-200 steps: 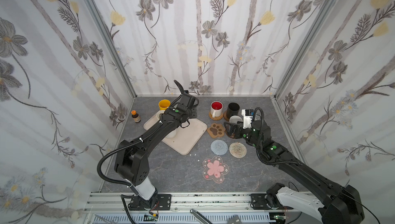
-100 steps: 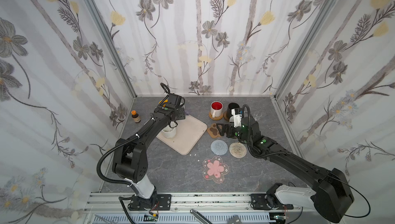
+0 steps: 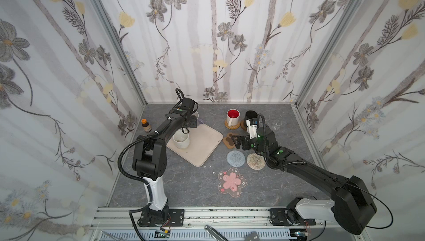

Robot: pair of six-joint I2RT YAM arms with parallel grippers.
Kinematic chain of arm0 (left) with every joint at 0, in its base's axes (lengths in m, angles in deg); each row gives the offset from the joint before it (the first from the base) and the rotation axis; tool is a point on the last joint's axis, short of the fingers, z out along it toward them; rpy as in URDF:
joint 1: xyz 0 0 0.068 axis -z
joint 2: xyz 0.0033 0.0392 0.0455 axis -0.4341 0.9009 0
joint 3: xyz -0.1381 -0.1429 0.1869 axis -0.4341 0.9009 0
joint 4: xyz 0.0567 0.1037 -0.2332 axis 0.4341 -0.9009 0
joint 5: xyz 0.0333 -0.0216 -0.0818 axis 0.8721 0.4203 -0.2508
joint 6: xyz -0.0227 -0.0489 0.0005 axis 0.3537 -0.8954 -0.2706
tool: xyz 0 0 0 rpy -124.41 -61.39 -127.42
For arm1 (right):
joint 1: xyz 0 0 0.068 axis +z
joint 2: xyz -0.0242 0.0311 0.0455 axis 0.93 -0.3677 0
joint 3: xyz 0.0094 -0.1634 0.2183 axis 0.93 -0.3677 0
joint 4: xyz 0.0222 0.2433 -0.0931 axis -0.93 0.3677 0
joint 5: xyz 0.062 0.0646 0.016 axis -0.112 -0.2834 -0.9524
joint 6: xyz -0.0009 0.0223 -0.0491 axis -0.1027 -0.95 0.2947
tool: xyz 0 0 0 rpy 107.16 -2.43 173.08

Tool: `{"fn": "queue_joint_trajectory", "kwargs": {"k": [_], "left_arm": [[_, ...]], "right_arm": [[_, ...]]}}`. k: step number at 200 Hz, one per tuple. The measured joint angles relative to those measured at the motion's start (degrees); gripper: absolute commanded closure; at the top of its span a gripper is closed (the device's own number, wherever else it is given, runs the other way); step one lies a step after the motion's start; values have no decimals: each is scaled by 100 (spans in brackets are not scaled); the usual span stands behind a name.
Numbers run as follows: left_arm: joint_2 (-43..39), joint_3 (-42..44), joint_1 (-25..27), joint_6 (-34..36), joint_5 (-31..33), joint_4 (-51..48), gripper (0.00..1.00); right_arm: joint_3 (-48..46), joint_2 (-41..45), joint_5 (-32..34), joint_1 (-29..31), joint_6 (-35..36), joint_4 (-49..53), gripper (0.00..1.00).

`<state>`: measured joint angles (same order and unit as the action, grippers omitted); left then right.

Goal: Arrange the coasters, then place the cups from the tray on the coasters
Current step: 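Raise the left gripper and move it back over the tray of mugs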

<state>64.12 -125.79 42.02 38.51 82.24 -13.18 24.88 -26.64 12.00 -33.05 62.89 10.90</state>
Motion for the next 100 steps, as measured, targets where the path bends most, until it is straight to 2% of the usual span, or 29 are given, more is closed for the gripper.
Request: {"fn": "queue_joint_trajectory", "kwargs": {"k": [100], "left_arm": [[446,-179,-63,44,2,-76,33]], "right_arm": [[-26,-83,-166,-83,0,-151,0]]}}
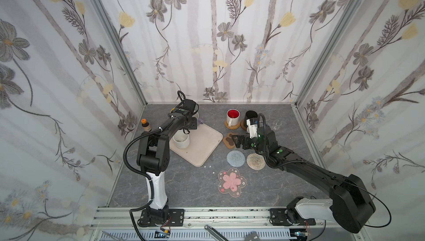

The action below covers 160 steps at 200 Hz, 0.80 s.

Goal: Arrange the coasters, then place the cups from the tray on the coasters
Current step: 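Raise the left gripper and move it back over the tray of mugs, then position the left gripper over the speckled white mug on the tray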

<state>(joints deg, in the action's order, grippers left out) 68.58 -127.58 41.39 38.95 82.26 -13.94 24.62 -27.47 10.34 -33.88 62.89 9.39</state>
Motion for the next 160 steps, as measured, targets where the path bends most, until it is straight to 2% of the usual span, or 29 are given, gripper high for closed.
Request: {"fn": "queue_joint_trajectory", "kwargs": {"k": [75,160], "left_arm": [[28,44,164,-68,-120,2,45],[-138,278,627,-225,-208,9,51]], "right_arm": [[-52,0,-20,-39,0,-13,0],[-105,33,-22,-44,0,-15,0]]}}
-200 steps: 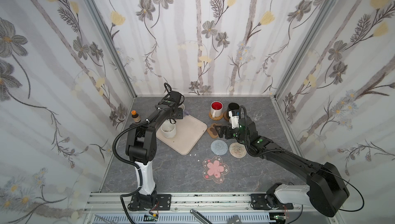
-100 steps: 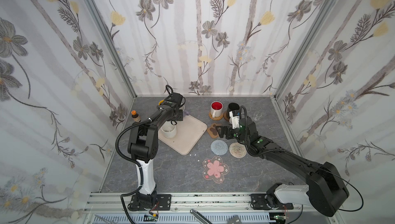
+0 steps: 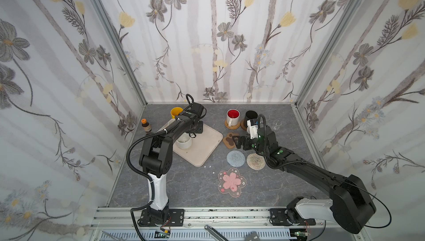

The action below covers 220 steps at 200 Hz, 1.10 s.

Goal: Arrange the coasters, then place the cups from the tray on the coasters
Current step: 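Position the left gripper over the speckled white mug on the tray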

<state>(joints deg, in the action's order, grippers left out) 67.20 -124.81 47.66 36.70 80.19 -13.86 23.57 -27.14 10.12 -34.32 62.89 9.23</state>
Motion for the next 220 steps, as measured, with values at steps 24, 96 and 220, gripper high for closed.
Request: {"fn": "queue_joint_trajectory", "kwargs": {"k": [24,96,220], "left_arm": [[-76,107,184,-39,0,31,52],[-584,704,479,-236,-22,35,54],[-1554,1685,529,-295,-114,68,58]], "right_arm": [[-2,0,0,0,0,-2,0],[-22,9,0,-7,0,-2,0],[-22,-2,-109,-7,-42,-42,0]]}}
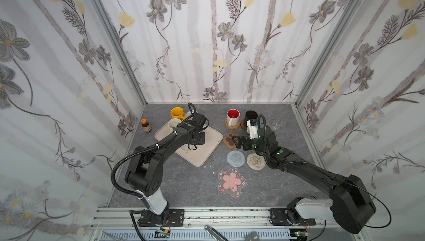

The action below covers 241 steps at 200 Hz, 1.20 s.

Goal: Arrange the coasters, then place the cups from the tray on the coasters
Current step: 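Position the left gripper over the speckled white mug on the tray, then lower the left gripper onto the speckled mug rim and close it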

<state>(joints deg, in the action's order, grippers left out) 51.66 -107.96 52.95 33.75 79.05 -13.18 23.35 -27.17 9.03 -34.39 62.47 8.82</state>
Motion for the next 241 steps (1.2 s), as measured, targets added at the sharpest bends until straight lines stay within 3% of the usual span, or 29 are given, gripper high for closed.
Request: {"fn": "queue_joint_trajectory", "kwargs": {"k": [84,148,241], "left_arm": [[-896,538,52,-927,378,133,44],[-1392,1335,236,-1849,564,494,24],[-872,1469,236,-2970,614,977,22]], "right_arm": [[0,2,2,0,-2,2,0],[0,15,0,0,-2,0,0],[-214,85,0,0,-2,-120,0]]}}
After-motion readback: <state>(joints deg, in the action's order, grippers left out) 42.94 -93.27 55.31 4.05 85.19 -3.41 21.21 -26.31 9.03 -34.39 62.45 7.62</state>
